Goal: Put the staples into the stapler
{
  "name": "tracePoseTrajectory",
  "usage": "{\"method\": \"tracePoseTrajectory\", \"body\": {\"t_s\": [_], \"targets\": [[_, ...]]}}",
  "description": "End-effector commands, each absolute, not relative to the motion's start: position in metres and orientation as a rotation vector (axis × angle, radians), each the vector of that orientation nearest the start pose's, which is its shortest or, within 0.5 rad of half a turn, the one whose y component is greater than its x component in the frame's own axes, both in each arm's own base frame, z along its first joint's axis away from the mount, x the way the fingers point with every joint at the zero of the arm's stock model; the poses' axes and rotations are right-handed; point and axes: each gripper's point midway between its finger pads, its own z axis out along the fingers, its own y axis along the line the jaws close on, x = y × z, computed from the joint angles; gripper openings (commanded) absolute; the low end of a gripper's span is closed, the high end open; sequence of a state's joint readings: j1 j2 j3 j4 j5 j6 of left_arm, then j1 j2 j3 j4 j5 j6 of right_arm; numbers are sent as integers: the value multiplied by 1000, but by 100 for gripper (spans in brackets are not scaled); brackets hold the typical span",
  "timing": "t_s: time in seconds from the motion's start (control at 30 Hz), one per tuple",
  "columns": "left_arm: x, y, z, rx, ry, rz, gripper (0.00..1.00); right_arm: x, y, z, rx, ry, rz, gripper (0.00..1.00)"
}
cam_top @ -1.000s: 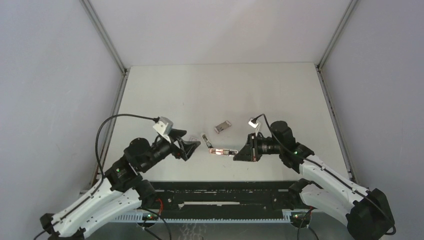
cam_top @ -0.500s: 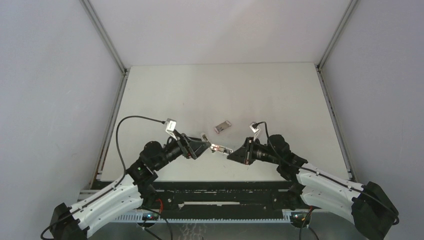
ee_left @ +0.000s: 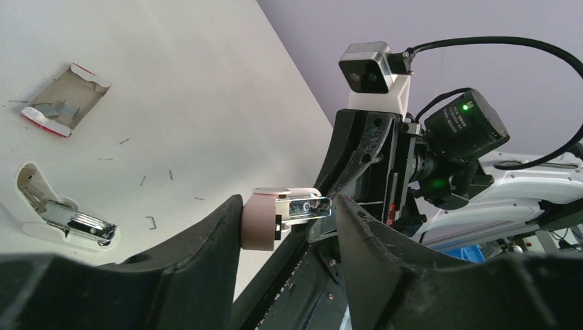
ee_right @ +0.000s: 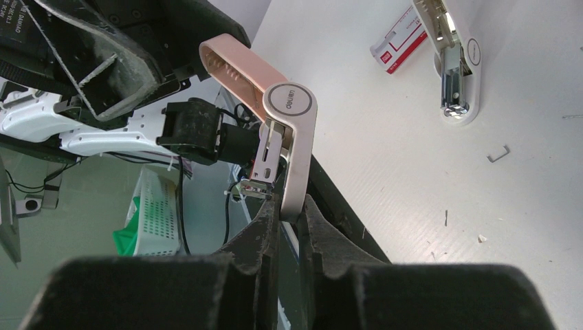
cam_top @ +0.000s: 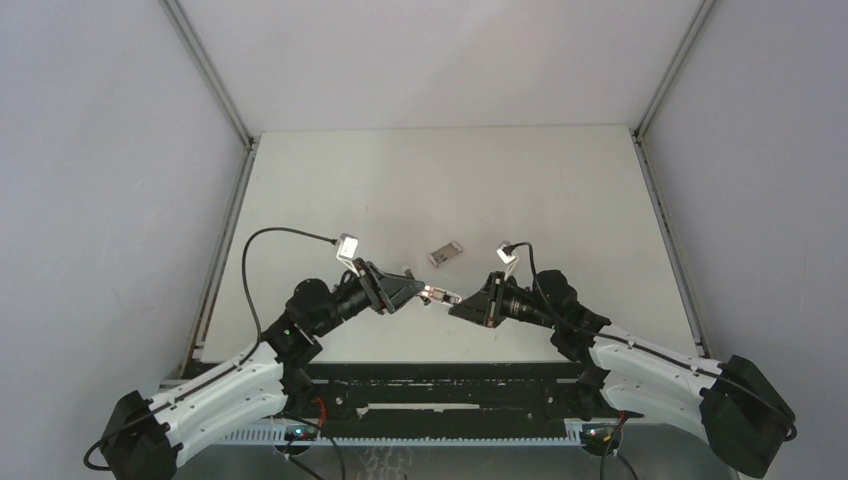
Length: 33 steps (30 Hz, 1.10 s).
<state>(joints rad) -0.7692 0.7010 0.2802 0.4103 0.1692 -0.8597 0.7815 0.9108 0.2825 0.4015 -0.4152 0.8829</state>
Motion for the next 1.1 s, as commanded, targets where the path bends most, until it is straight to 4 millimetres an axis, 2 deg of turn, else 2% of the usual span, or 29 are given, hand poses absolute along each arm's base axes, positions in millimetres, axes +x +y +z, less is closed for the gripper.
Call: {"method": "tracePoseTrajectory", "body": {"t_s": [0.0, 0.23, 0.5, 0.6, 0.67, 0.8, 0.9, 0.93, 1.07], "targets": [[177, -259, 208, 66, 1755, -1403, 54, 149, 290, 180, -242, 1943, 1533, 0], [178, -258, 203, 60, 1779, -1387, 46, 149, 289, 183, -244, 1932, 1535, 0], [180, -259, 194, 52, 1821, -1361, 50, 147, 290, 185, -253, 1927, 1545, 0], [181, -258, 194, 50, 1817, -1357, 49, 147, 289, 185, -253, 1927, 1544, 0], [181, -258, 196, 53, 1809, -1358, 45, 147, 289, 185, -254, 1929, 1543, 0], [181, -257, 195, 54, 1804, -1353, 27, 148, 289, 180, -249, 1944, 1525, 0], [180, -256, 194, 58, 1798, -1351, 17, 151, 286, 171, -234, 1977, 1483, 0], [180, -255, 193, 60, 1797, -1348, 15, 152, 285, 167, -231, 1990, 1468, 3], [182, -248, 183, 89, 1847, -1249, 8, 155, 280, 152, -227, 2041, 1400, 36]]}}
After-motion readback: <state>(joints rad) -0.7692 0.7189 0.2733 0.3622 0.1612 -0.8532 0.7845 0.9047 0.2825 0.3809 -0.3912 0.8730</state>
